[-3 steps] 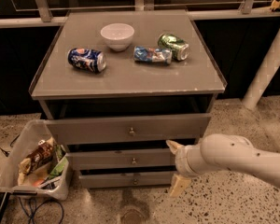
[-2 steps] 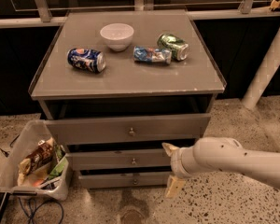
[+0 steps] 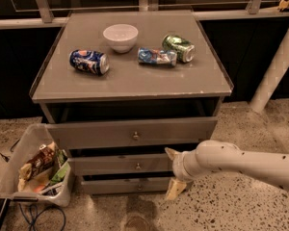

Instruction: Open middle drawer

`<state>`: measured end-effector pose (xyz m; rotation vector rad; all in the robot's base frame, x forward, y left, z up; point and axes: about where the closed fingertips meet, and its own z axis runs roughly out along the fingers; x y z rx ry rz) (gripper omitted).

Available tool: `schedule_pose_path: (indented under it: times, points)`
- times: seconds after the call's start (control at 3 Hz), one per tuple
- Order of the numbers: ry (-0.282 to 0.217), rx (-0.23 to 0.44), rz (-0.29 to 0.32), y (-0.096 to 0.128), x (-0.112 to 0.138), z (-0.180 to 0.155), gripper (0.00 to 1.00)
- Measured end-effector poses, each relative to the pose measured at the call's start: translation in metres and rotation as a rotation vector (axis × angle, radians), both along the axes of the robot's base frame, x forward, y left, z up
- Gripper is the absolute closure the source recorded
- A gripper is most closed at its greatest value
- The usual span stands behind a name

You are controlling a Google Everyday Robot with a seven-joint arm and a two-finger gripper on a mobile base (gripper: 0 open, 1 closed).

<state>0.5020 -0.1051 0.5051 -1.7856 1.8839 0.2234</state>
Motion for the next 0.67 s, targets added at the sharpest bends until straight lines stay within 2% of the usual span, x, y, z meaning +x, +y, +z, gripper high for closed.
schedule_pose_path:
  times: [0.33, 0.67]
  points:
    - [0.032, 0.031, -0.03, -0.003, 0.012, -0.019, 0.0]
    - [0.028, 0.053, -0.068, -0.012, 0.029, -0.043, 0.0]
